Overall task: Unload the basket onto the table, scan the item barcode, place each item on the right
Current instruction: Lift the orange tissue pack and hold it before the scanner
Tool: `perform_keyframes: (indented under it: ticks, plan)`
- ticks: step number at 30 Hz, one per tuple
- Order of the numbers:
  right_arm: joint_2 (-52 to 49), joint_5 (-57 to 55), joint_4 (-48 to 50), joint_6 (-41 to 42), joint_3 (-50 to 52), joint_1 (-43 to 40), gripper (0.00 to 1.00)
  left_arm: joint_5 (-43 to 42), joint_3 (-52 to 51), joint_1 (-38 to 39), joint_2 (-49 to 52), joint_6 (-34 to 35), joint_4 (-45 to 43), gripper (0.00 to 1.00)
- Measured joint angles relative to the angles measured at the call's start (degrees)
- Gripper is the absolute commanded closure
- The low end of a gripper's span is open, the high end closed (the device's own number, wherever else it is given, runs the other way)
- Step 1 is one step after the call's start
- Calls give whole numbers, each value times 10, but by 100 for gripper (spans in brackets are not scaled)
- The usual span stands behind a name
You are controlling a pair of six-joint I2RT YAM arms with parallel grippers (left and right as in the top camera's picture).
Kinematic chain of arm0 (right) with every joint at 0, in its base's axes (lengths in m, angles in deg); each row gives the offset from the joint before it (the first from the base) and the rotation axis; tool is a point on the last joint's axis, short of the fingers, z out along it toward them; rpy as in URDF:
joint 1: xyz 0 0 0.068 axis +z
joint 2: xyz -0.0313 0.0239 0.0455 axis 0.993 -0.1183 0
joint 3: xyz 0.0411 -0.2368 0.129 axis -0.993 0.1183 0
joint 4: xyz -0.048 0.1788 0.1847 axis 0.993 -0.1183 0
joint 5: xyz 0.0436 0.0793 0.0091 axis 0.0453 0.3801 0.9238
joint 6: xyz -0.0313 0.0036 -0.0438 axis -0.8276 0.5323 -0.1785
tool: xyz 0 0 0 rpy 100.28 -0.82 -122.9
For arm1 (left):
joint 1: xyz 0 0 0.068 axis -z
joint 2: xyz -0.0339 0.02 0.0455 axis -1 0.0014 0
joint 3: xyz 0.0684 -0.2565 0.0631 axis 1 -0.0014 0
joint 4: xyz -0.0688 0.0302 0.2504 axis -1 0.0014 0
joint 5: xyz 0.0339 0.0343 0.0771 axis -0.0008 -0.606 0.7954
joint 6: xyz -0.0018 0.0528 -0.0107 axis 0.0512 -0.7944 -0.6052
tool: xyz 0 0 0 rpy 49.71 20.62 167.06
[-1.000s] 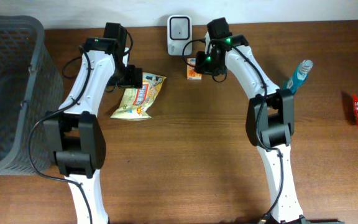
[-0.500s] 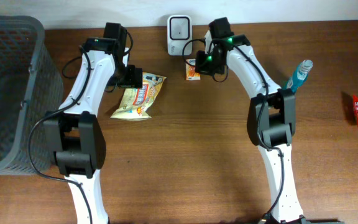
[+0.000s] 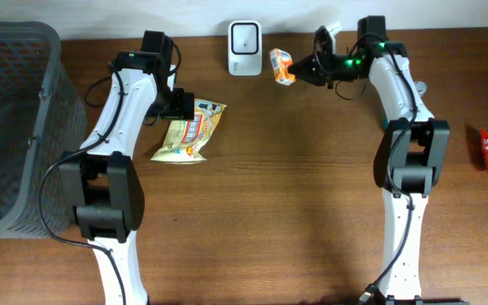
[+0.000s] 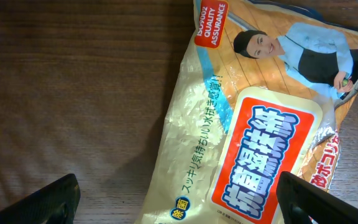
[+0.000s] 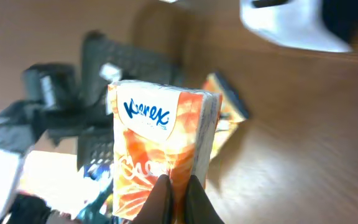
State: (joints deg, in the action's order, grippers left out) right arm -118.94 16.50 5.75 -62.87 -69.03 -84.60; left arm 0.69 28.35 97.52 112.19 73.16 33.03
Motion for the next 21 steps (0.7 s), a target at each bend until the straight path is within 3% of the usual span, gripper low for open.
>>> perform_keyframes:
  ticks: [8,21]
  plan:
    - [0,66,18,-24,0,30,96,0,0,0,0,0,0,1]
    - [0,82,54,-17,0,88,96,0,0,0,0,0,0,1]
